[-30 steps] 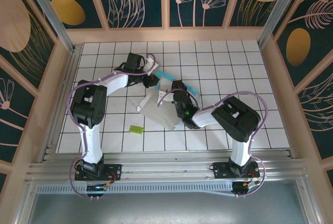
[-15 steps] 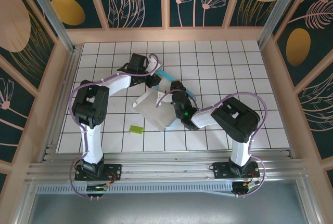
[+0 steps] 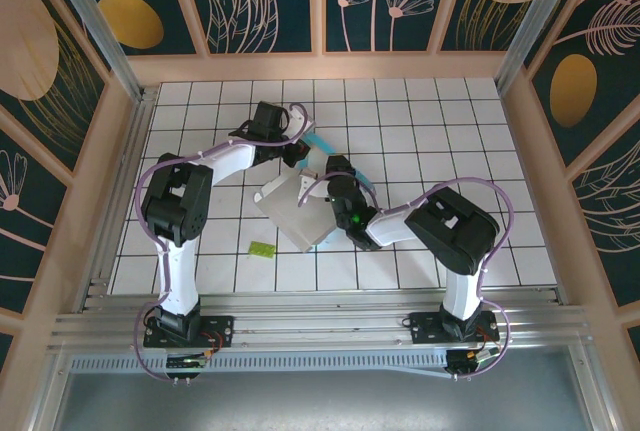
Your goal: Fold the paper box
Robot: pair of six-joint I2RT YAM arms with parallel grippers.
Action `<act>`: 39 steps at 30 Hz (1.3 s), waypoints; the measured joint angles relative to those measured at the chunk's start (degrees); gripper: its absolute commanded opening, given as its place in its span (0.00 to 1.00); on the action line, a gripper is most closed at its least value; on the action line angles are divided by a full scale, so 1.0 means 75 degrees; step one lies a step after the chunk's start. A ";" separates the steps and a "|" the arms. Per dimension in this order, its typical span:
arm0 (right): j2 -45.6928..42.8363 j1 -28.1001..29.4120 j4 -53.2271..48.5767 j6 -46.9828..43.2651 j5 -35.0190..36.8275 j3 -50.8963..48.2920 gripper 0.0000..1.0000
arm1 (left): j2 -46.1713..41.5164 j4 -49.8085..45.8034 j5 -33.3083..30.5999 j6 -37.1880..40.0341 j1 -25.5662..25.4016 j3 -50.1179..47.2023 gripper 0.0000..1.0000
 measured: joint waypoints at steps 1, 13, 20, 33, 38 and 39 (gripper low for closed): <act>0.0000 0.0093 -0.0102 0.0140 0.0009 0.0070 0.54 | 0.0000 0.0026 -0.0023 -0.0012 -0.0017 -0.0006 0.00; -0.3847 0.0184 -0.4476 0.5310 -0.2101 0.0679 0.86 | -0.0122 0.1003 -0.0105 -0.0204 -0.0114 -0.0562 0.00; -0.4645 -0.3500 -0.7009 1.0112 -0.7417 0.2288 0.80 | -0.0119 0.1099 -0.0102 -0.0198 -0.0187 -0.0597 0.00; -0.1641 -0.5010 -0.8297 1.3449 -1.1695 0.2739 0.67 | -0.0119 0.1125 -0.0134 -0.0140 -0.0233 -0.0603 0.00; -0.1090 -0.4960 -0.8387 1.3499 -1.2033 0.2742 0.58 | -0.0119 0.1125 -0.0189 -0.0079 -0.0256 -0.0603 0.00; -0.1003 -0.4925 -0.8416 1.3493 -1.2053 0.2742 0.56 | -0.0119 0.1125 -0.0192 -0.0076 -0.0256 -0.0603 0.01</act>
